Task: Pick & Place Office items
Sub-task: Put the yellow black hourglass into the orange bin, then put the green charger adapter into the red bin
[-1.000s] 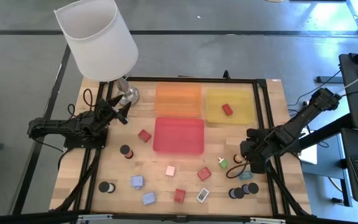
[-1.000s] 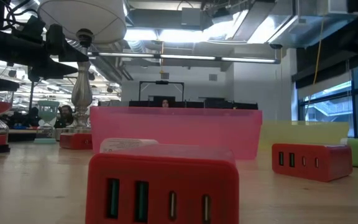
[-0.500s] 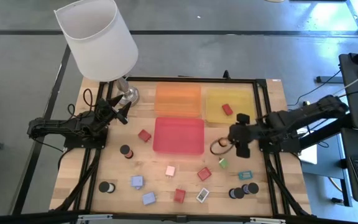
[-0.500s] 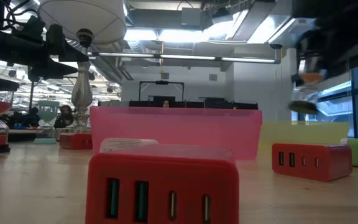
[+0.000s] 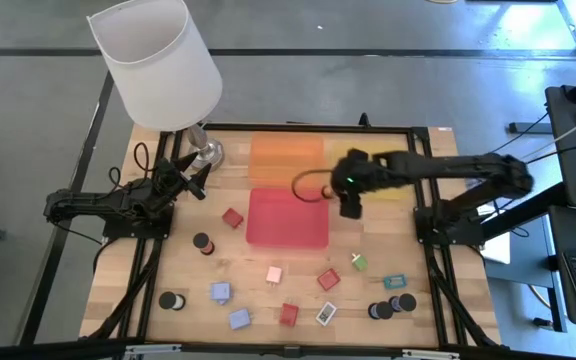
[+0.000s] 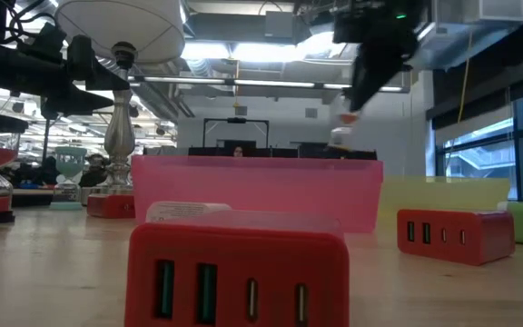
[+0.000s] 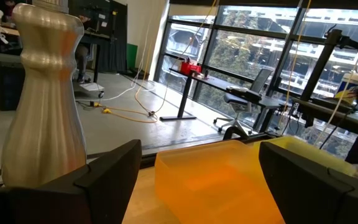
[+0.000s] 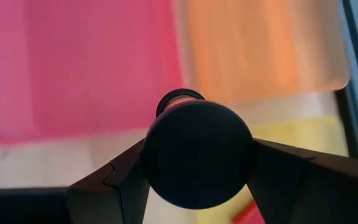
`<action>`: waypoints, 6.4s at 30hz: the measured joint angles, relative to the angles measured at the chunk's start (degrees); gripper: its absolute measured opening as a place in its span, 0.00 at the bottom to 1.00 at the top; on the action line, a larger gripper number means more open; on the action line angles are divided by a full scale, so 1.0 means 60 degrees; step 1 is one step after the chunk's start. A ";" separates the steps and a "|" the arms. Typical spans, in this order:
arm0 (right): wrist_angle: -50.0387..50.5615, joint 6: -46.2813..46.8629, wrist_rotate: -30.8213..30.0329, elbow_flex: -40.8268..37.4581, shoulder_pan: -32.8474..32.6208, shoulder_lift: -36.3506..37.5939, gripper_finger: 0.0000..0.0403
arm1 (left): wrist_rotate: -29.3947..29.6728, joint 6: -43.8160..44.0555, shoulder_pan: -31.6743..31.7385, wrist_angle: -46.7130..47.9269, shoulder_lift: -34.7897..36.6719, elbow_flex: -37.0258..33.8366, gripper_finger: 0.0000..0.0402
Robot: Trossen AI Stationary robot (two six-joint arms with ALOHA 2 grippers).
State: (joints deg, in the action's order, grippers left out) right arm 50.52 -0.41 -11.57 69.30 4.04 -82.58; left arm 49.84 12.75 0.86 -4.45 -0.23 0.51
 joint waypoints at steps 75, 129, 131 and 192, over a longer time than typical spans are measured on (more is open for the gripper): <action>-0.0943 0.4500 0.0582 0.3493 0.3605 -0.5090 0.54 | 0.0000 0.0000 -0.0004 0.0000 -0.0004 0.0004 0.80; 0.5730 0.7030 0.0868 0.3504 -0.0617 -0.0478 0.62 | 0.0000 0.0000 -0.0002 0.0008 -0.0002 0.0000 0.80; 0.5732 0.7532 0.0861 0.3504 -0.0902 -0.0478 0.65 | 0.0000 0.0000 0.0000 0.0011 -0.0004 0.0000 0.80; -0.1548 1.4169 0.0813 -0.3126 -0.6132 -0.2470 0.65 | 0.0000 0.0000 -0.0003 0.0052 -0.0004 0.0000 0.80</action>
State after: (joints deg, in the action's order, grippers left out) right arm 41.23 84.61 -6.69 50.54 -32.75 -97.40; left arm 49.84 12.75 0.85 -4.14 -0.25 0.51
